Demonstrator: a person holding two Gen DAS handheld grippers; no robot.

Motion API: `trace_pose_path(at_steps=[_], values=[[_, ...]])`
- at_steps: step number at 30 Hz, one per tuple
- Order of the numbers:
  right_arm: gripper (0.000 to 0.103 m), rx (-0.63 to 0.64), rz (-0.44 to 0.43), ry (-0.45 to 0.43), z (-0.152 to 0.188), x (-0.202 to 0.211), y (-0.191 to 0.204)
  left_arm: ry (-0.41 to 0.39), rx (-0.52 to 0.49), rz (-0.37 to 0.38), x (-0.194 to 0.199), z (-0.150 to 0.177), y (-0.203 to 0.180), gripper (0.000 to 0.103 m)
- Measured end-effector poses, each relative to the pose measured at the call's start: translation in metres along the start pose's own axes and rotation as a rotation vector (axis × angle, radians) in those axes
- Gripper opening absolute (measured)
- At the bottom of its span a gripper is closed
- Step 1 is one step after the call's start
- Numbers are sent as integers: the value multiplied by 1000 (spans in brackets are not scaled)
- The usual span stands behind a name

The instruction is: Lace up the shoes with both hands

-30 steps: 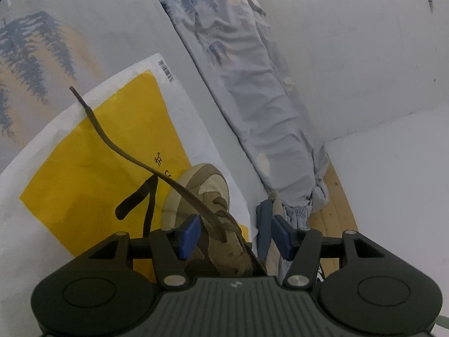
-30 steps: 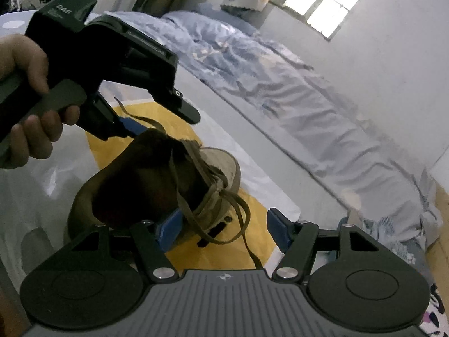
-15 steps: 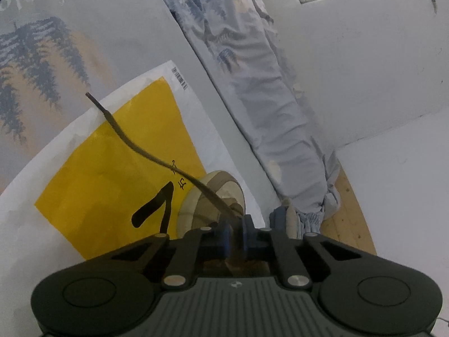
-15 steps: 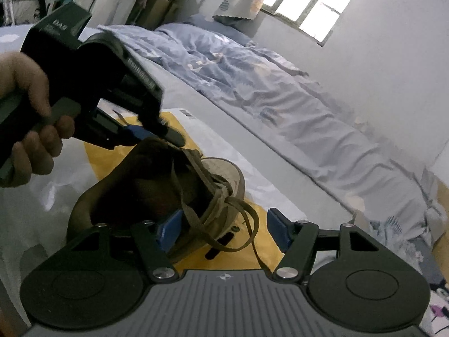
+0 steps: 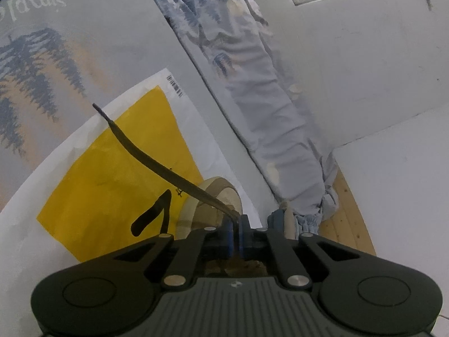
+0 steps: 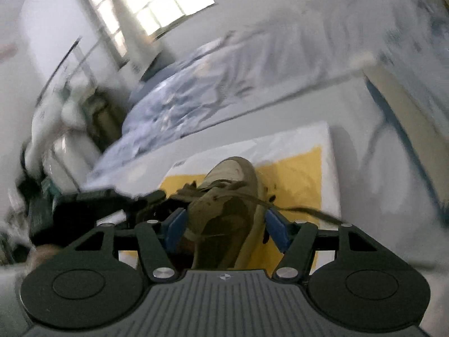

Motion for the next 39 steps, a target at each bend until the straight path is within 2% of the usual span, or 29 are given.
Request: trace_pose_path(at_steps=[3, 6, 9, 16, 22, 29, 39], values=[[60, -158, -83, 33, -2, -8, -20, -5, -7, 0, 4, 0, 1, 0], [53, -230, -166, 16, -2, -12, -28, -7, 0, 1, 6, -1, 4, 0], [52, -283, -264, -2, -4, -15, -31, -6, -2, -3, 8, -1, 4, 0], [51, -332, -371, -56, -10, -24, -30, -42, -17, -4, 16, -4, -1, 0], [51, -344, -396, -64, -11, -33, -29, -86, -12, -11, 22, -8, -3, 0], [51, -366, -450, -119, -16, -39, -26, -140, 4, -23, 35, -19, -2, 0], [51, -366, -452, -115, -18, -51, -16, -195, 17, -47, 58, -29, 3, 0]])
Point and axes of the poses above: each gripper's, at about its wrist camera, not at the fingertips, and x roughly against the way its jaws point, y to its left, z to its underside, the point moved 1 cm from there along -x, roughly the way its jaws point, and after that the axes turned 11 degrees about y, right-handed, at the moved point
